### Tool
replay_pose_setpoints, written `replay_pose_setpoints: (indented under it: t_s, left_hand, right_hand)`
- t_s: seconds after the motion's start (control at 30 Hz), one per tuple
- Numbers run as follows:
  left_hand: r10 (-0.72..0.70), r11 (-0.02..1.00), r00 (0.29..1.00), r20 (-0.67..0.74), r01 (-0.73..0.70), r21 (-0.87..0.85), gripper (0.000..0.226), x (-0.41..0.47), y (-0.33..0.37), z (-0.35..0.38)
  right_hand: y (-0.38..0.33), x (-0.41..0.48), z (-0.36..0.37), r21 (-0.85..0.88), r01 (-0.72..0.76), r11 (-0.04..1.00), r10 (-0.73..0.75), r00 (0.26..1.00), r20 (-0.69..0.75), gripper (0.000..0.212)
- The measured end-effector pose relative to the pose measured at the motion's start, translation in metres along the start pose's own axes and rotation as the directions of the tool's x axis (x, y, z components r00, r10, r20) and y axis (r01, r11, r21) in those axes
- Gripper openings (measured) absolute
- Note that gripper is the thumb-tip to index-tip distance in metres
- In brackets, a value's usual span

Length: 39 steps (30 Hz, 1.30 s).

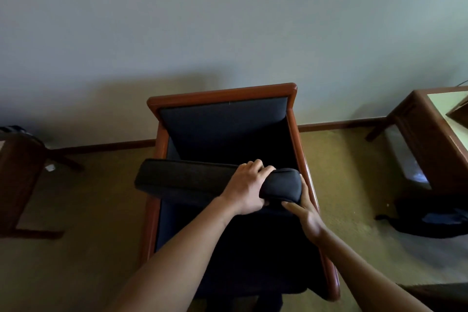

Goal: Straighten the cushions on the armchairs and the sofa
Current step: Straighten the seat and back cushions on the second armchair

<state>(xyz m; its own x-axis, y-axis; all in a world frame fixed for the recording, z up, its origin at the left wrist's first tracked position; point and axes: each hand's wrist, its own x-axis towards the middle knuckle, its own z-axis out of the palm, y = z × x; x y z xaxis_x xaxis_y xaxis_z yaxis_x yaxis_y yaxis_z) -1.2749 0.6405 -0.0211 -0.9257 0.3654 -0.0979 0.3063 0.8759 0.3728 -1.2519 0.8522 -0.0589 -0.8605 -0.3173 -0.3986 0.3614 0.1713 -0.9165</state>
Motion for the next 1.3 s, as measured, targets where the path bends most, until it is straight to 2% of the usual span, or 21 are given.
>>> replay_pose_setpoints:
  t_s: [0.1,0.17,0.23,0.3,0.37,0.43,0.53,0.6,0.7,0.73,0.8,0.87,0.93,0.97,1.1,1.2,1.3]
  left_hand:
    - [-0.021,1.0,0.998,0.054,0.021,0.0,0.1,0.003,-0.015,0.012]
    - [-0.087,0.995,0.989,0.118,0.081,0.052,0.102,-0.007,-0.038,0.016]
    - [-0.194,0.98,0.97,0.143,0.188,0.058,0.086,-0.02,-0.061,0.014]
    - [-0.334,0.942,0.935,0.122,0.333,0.031,0.069,-0.027,-0.085,0.006]
    - [-0.467,0.884,0.882,0.065,0.463,0.064,0.063,-0.034,-0.111,-0.003]
    - [-0.589,0.807,0.807,0.045,0.584,0.087,0.062,-0.041,-0.14,-0.013]
    - [-0.734,0.678,0.677,0.044,0.735,0.014,0.066,-0.052,-0.184,-0.025]
    - [-0.789,0.608,0.614,0.012,0.784,-0.123,0.068,-0.06,-0.209,-0.029]
    - [-0.807,0.545,0.589,-0.039,0.718,-0.432,0.076,-0.066,-0.238,-0.027]
    - [-0.816,0.497,0.578,-0.021,0.682,-0.536,0.081,-0.068,-0.244,-0.027]
    - [-0.849,0.328,0.527,0.039,0.583,-0.743,0.083,-0.07,-0.252,-0.029]
    - [-0.857,0.143,0.505,0.106,0.429,-0.892,0.06,-0.071,-0.256,-0.029]
    - [-0.853,0.032,0.504,0.138,0.314,-0.949,0.041,-0.069,-0.26,-0.024]
    - [-0.861,-0.006,0.488,0.142,0.27,-0.963,0.04,-0.068,-0.26,-0.021]
    - [-0.903,-0.093,0.4,0.154,0.168,-0.981,0.042,-0.059,-0.263,-0.017]
    - [-0.916,-0.099,0.373,0.147,0.146,-0.984,0.037,-0.055,-0.265,-0.026]
    - [-0.927,-0.062,0.36,0.105,0.13,-0.99,0.04,-0.045,-0.269,-0.039]
  right_hand:
    - [0.015,0.004,-0.006,0.026,0.011,1.0,-0.008,0.994,-0.108,0.109]
    - [0.02,0.009,-0.008,0.011,0.014,1.0,-0.012,0.982,-0.186,0.102]
    - [0.021,0.018,-0.001,-0.023,0.012,1.0,-0.018,0.956,-0.294,0.092]
    - [0.015,0.03,0.016,-0.029,-0.001,1.0,-0.013,0.889,-0.459,0.081]
    - [0.005,0.042,0.032,-0.011,-0.009,1.0,0.0,0.793,-0.609,0.069]
    - [-0.003,0.051,0.04,-0.015,-0.004,1.0,-0.007,0.725,-0.689,0.059]
    - [-0.011,0.06,0.039,-0.025,-0.009,1.0,-0.012,0.685,-0.729,0.053]
    - [-0.013,0.065,0.04,-0.038,-0.017,0.999,-0.017,0.665,-0.747,0.051]
    - [-0.019,0.071,0.047,-0.01,-0.002,1.0,-0.006,0.617,-0.787,0.048]
    - [-0.02,0.074,0.049,0.017,0.008,1.0,0.009,0.592,-0.806,0.047]
    - [-0.02,0.081,0.053,0.091,0.031,0.995,0.061,0.532,-0.845,0.047]
    - [-0.022,0.086,0.057,0.161,0.039,0.986,0.124,0.467,-0.875,0.048]
    - [-0.023,0.093,0.059,0.174,0.037,0.984,0.142,0.427,-0.893,0.046]
    - [-0.024,0.096,0.06,0.162,0.031,0.986,0.135,0.413,-0.901,0.045]
    - [-0.037,0.117,0.056,0.148,-0.006,0.989,0.14,0.372,-0.918,0.04]
    - [-0.056,0.138,0.054,0.129,0.003,0.992,0.117,0.394,-0.912,0.039]
    - [-0.077,0.165,0.047,0.096,0.018,0.995,0.079,0.424,-0.902,0.038]
